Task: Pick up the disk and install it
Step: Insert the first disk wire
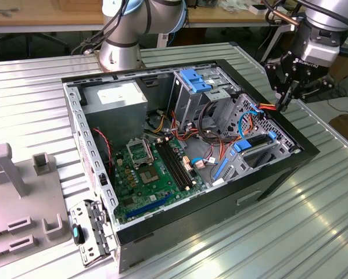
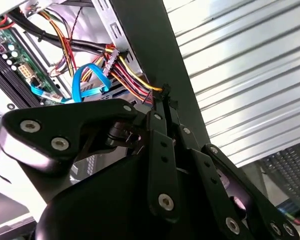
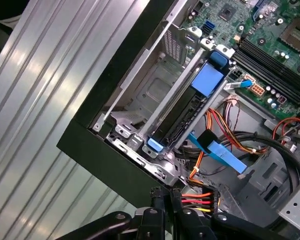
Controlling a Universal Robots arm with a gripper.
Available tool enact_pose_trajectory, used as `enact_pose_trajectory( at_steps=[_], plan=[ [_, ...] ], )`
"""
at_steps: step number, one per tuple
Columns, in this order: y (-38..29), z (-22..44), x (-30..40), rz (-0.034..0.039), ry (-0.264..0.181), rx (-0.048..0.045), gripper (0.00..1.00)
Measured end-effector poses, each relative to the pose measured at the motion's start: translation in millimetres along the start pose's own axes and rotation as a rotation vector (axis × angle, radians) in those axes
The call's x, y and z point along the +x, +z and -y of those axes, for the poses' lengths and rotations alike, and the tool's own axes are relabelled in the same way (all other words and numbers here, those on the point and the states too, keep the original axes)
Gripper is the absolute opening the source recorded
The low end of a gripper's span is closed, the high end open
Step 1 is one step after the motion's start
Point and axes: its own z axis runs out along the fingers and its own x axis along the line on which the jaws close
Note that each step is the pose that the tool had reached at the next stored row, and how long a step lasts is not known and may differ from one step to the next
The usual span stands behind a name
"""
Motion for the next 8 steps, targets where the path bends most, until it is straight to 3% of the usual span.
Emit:
enact_pose_trajectory(
  at_steps=[8],
  plan=[
    [0.0, 0.0, 0.0, -0.0064, 0.113, -0.0139, 0.16]
  ],
)
